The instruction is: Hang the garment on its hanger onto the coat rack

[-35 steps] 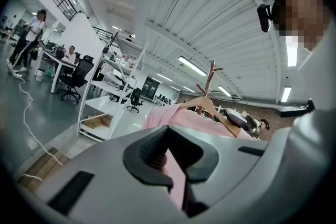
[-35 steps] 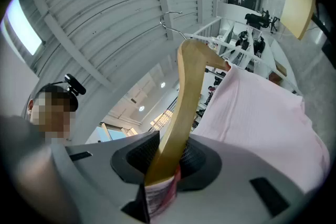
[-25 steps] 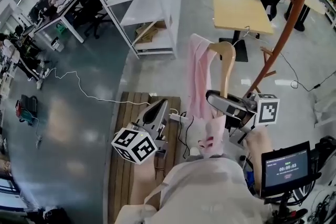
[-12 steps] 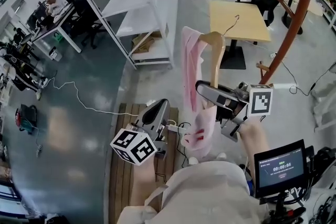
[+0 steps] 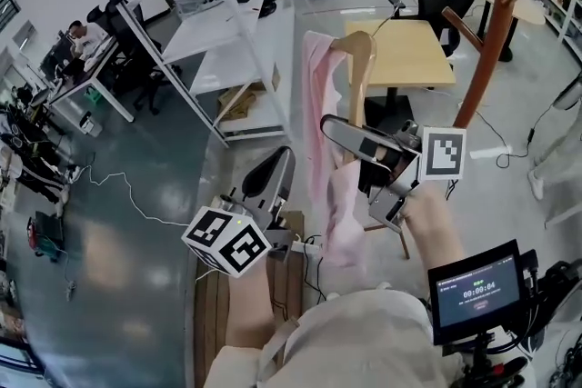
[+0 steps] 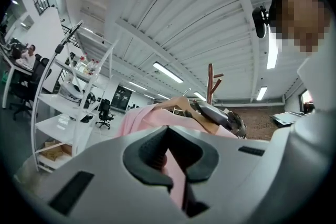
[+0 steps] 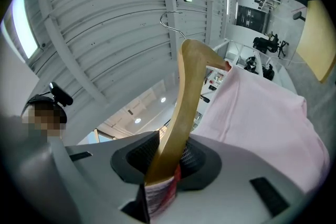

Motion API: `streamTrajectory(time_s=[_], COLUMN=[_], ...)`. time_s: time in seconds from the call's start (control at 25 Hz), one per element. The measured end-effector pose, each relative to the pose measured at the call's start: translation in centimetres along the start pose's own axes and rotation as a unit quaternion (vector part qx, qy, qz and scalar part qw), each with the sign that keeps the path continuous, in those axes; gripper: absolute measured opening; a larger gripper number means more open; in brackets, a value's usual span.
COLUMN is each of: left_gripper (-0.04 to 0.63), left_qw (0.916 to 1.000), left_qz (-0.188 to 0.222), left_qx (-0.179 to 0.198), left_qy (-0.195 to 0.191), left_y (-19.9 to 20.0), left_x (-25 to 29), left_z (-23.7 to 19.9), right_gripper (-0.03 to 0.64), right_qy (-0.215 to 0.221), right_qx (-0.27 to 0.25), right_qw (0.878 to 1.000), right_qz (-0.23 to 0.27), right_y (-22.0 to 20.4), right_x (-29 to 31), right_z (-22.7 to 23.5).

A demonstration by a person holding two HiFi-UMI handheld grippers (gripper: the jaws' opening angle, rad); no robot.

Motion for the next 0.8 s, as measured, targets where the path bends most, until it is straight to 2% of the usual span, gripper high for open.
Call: streamTrajectory(time_s=[0.2, 0.4, 0.8], left_gripper=[0.006, 0.006, 0.006], left_qw=[0.9992, 0.9976, 0.9926], left_qz=[0.003, 0.001, -0.025], left_qx=[0.020, 0.018, 0.013], left_qy=[-0.036, -0.067, -0.118], left_y=[1.9, 2.2, -0.5], left_x=[4.1, 6.4, 9.7], left_z=[2.9, 4.3, 7.1], right_gripper=[0.101, 0.100, 0.101], right_qy=[-0.014, -0.039, -0.092], right_qx=[-0.018, -0.036, -0.042], right_qw=[0.999, 0.997, 0.993], right_qz=[0.025, 0.054, 0.067], right_y=[4.3, 6.4, 6.5], right_x=[-1.2, -3.0, -6.3], right_z=[-0.6, -0.4, 2.0])
Point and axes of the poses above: the fingertips, and each gripper's own axes: x forward along the fingers, z to its right, y out of its top, the point moved 1 cm from there along -x, backward along the fingers, and after that the axes turned 5 degrees about y, right-handed, at the moved point
